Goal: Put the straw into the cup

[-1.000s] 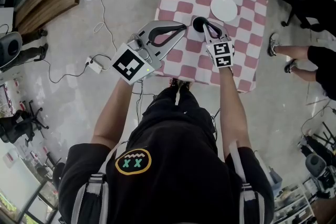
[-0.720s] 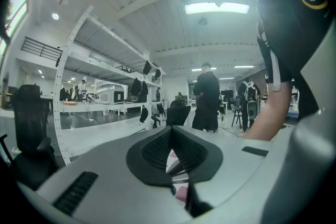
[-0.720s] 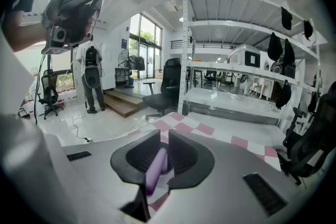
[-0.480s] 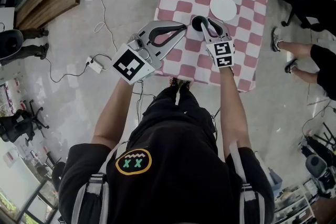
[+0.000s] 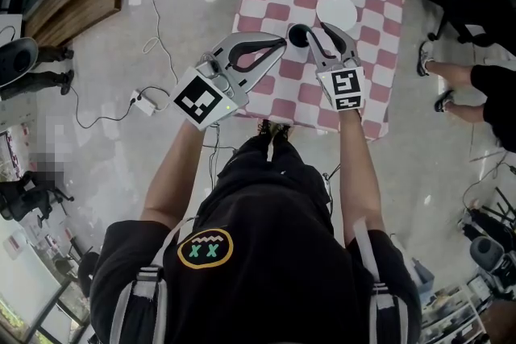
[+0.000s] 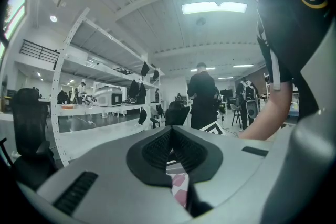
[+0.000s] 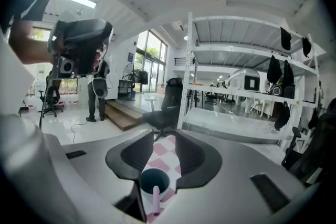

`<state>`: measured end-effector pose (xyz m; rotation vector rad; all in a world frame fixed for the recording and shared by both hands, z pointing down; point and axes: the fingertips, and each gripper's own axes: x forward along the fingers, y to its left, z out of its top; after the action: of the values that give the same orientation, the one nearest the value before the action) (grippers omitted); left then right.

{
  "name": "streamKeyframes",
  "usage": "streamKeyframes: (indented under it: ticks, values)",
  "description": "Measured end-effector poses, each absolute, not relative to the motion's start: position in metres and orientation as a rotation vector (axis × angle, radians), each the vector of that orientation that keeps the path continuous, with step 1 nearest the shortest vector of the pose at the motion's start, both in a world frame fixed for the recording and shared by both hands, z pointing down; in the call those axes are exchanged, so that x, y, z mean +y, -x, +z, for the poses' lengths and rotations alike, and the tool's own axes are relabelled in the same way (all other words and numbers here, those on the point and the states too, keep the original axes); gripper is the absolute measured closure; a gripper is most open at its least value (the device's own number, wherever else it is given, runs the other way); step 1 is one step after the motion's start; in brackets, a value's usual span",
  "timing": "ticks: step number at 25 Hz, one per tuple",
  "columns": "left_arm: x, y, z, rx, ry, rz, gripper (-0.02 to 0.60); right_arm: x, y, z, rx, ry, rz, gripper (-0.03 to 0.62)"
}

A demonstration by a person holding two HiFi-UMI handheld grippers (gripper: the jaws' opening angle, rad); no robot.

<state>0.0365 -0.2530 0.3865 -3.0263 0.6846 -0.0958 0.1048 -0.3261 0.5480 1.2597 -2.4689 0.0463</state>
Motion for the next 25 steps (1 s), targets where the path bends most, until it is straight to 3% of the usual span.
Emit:
streamKeyframes:
  ticks: [18, 25]
  values:
    - [-0.229, -0.045, 0.362, 0.672, 2.986, -0.069, 0.563, -0.249, -0.103, 0.394, -2.697, -1.304, -0.281, 0.448]
    - [-0.217, -0.039, 0.355, 0.689, 2.987, -0.056, 0.563, -0.220, -0.107, 0.372, -2.711, -1.337, -0.283, 0.483]
